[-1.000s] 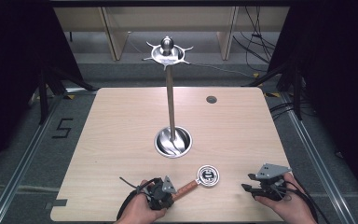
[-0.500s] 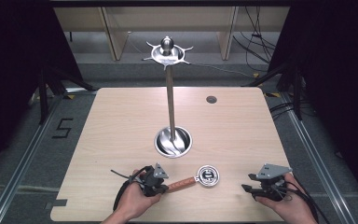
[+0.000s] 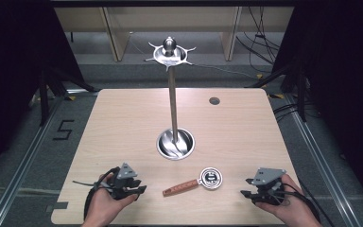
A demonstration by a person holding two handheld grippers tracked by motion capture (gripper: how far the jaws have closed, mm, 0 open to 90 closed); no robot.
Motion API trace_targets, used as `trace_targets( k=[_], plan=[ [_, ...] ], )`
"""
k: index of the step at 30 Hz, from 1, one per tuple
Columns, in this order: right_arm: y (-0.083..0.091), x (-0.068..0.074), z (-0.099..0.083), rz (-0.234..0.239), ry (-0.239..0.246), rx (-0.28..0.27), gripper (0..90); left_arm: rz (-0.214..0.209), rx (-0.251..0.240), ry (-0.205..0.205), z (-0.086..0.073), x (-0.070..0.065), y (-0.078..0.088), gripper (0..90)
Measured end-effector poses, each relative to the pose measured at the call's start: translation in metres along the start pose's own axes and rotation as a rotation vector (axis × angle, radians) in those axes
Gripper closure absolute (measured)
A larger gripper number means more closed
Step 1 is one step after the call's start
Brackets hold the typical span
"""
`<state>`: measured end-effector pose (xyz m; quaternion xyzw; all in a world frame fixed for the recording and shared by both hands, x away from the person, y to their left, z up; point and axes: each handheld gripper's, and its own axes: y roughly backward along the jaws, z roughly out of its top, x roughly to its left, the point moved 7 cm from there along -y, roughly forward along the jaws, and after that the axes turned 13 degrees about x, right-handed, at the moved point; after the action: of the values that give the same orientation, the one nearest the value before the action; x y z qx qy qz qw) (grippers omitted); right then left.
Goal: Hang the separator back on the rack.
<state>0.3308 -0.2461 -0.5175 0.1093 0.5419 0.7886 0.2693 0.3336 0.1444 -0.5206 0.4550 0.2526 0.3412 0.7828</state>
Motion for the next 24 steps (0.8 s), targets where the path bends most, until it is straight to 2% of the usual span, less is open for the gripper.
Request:
trace_targets(
  k=[1, 2, 3, 4, 5, 7, 8, 9, 10, 11, 12, 13, 14, 15, 17, 18, 19, 20, 22, 23, 24],
  plan=[
    [-0.002, 0.006, 0.008, 0.03, 0.044, 0.03, 56.6, 0.01, -0.015, 0.003, -0.002, 0.003, 0.002, 53.6],
    [-0.002, 0.006, 0.008, 0.03, 0.044, 0.03, 56.6, 0.017, -0.028, 0.012, -0.004, 0.005, 0.004, 53.6],
    [-0.003, 0.009, 0.012, 0.042, 0.067, 0.048, 57.2, 0.028, -0.025, -0.006, -0.007, 0.007, 0.006, 49.9],
    [-0.005, 0.013, 0.017, 0.055, 0.102, 0.061, 57.8, 0.038, -0.047, 0.015, -0.007, 0.008, 0.006, 44.1],
    [-0.006, 0.016, 0.022, 0.064, 0.141, 0.085, 57.8, 0.04, -0.04, 0.004, -0.009, 0.009, 0.009, 44.1],
    [-0.009, 0.02, 0.035, 0.067, 0.241, 0.116, 58.8, 0.052, -0.048, 0.014, -0.011, 0.011, 0.013, 40.3],
    [-0.009, 0.023, 0.041, 0.069, 0.256, 0.141, 59.0, 0.046, -0.093, 0.06, -0.009, 0.009, 0.011, 39.2],
    [-0.01, 0.024, 0.048, 0.072, 0.281, 0.152, 59.4, 0.053, -0.098, 0.072, -0.01, 0.011, 0.011, 38.9],
    [-0.011, 0.026, 0.055, 0.074, 0.299, 0.157, 59.6, 0.05, -0.101, 0.08, -0.012, 0.011, 0.011, 38.6],
    [-0.013, 0.029, 0.067, 0.086, 0.314, 0.177, 59.8, 0.043, -0.082, 0.07, -0.014, 0.012, 0.011, 37.9],
    [-0.013, 0.029, 0.067, 0.086, 0.314, 0.177, 59.8, 0.052, -0.078, 0.074, -0.016, 0.014, 0.01, 37.9],
    [-0.014, 0.03, 0.072, 0.095, 0.337, 0.191, 59.8, 0.055, -0.064, 0.064, -0.018, 0.015, 0.01, 37.8],
    [-0.015, 0.029, 0.077, 0.098, 0.377, 0.202, 59.8, 0.063, -0.075, 0.085, -0.017, 0.015, 0.008, 37.8],
    [-0.015, 0.03, 0.08, 0.091, 0.354, 0.219, 59.7, 0.051, -0.039, 0.046, -0.02, 0.016, 0.01, 37.8],
    [-0.016, 0.031, 0.087, 0.091, 0.389, 0.247, 59.1, 0.042, -0.053, 0.053, -0.018, 0.015, 0.009, 37.6],
    [-0.014, 0.031, 0.089, 0.066, 0.393, 0.274, 59.2, 0.041, -0.041, 0.051, -0.019, 0.015, 0.01, 37.5],
    [-0.015, 0.03, 0.094, 0.062, 0.437, 0.267, 59.3, 0.043, -0.042, 0.051, -0.018, 0.015, 0.01, 37.4],
    [-0.017, 0.031, 0.101, 0.067, 0.458, 0.271, 59.6, 0.045, -0.045, 0.049, -0.017, 0.016, 0.01, 37.4],
    [-0.018, 0.032, 0.104, 0.064, 0.467, 0.28, 59.6, 0.047, -0.054, 0.056, -0.017, 0.017, 0.01, 37.3],
    [-0.02, 0.033, 0.109, 0.071, 0.488, 0.287, 59.6, 0.049, -0.053, 0.055, -0.017, 0.017, 0.01, 37.3],
    [-0.021, 0.036, 0.111, 0.081, 0.481, 0.288, 59.6, 0.046, -0.053, 0.058, -0.018, 0.018, 0.01, 37.3]
  ],
)
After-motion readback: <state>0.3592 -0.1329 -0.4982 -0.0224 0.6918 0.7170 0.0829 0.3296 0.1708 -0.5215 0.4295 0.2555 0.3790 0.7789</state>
